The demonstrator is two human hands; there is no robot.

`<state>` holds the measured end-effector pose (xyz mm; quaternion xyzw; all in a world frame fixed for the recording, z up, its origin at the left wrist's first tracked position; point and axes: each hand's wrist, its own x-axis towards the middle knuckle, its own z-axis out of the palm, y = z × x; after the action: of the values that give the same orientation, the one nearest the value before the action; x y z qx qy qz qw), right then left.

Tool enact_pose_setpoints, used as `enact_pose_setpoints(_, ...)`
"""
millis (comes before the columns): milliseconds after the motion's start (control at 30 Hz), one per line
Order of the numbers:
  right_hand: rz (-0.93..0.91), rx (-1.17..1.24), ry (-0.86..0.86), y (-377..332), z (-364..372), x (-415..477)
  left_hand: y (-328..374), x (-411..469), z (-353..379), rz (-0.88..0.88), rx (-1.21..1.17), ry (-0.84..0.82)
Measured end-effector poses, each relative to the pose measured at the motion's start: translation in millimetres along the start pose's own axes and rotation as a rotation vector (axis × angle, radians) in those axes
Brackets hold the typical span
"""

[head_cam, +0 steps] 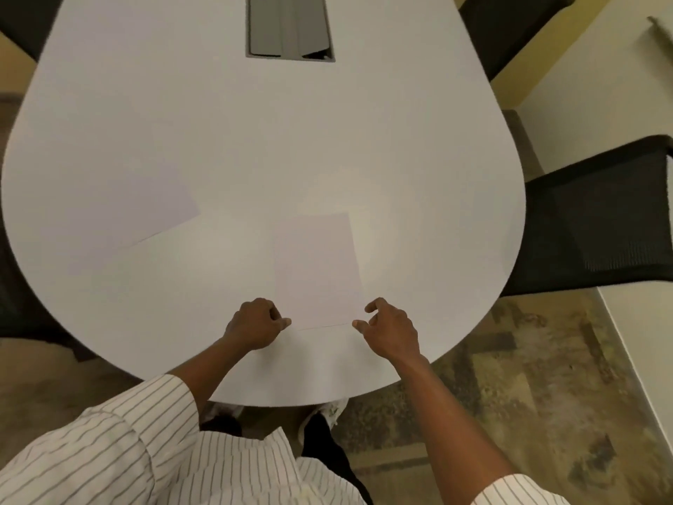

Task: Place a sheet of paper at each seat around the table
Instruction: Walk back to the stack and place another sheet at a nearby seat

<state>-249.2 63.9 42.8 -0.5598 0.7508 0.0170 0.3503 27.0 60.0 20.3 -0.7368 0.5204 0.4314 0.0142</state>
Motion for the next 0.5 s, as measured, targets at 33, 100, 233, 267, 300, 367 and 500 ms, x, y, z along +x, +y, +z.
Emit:
enact_pose_setpoints(33,-0.012,-0.004,-0.001,4.2,-5.4,8.9,4.7,0.7,4.5,-0.038,-0.029,0.027)
enact_pose_setpoints(100,-0.021,0.001,-0.002,9.9,-13.0,27.4,12.8,3.0,11.7,-0.110,-0.081,0.082)
enact_pose_setpoints(233,0.017,0.096,-0.012,11.3,-20.2,61.8,26.9,10.7,19.4,-0.217,-0.166,0.165)
enact_pose_setpoints(267,0.029,0.121,-0.003,10.1,-20.8,69.6,29.7,13.2,20.3,-0.247,-0.202,0.186)
enact_pose_setpoints(300,0.039,0.140,0.007,8.0,-21.6,76.2,32.4,15.8,20.8,-0.273,-0.235,0.206)
enact_pose_setpoints(367,0.048,0.163,0.026,1.8,-22.4,86.3,37.5,19.8,21.1,-0.321,-0.267,0.241)
enact_pose_setpoints(500,0.017,0.158,0.037,-10.2,-19.0,97.2,42.5,28.8,20.3,-0.392,-0.353,0.289)
